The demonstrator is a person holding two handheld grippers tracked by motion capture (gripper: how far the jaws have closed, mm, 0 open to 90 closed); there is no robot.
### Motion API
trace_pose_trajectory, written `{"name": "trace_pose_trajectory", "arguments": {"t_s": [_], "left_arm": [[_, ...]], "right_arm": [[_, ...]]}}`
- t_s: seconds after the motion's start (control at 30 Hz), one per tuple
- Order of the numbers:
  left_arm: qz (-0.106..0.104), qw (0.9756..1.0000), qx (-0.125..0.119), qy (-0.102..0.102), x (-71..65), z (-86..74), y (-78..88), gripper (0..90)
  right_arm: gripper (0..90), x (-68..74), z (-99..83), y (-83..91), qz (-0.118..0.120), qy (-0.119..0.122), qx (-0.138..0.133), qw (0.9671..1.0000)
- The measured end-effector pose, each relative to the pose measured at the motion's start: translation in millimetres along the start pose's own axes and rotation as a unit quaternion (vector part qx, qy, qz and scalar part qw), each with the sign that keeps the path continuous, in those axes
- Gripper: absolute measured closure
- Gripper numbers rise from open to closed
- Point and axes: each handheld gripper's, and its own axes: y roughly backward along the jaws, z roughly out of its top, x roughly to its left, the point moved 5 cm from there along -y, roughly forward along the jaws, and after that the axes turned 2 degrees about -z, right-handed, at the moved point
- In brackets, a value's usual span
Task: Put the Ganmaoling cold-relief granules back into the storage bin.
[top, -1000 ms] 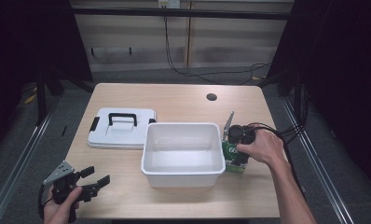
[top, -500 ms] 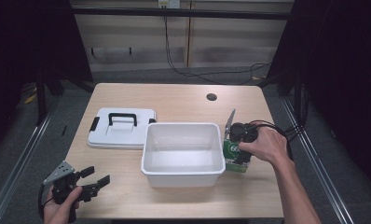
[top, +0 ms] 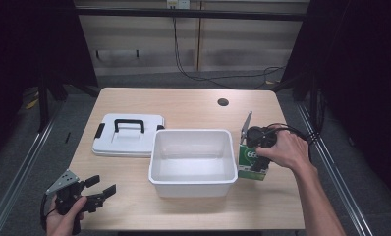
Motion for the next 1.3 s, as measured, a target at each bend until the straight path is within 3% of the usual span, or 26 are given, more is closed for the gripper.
{"name": "trace_pose_trajectory", "arguments": {"t_s": [0.43,0.73,1.3], "left_arm": [[0.0,1.0,0.0,0.0,-0.1,0.1,0.1,17.4],[0.0,1.0,0.0,-0.001,-0.3,0.0,-0.2,17.3],[0.0,1.0,0.0,0.0,0.3,0.2,-0.1,17.4]], "right_arm": [[16.3,3.4,1.0,24.8,-0.008,0.011,-0.001,0.9999],[16.3,2.7,-0.8,44.3,-0.013,0.004,-0.017,0.9998],[16.3,2.6,10.1,69.1,-0.018,0.011,-0.026,0.9994]]}}
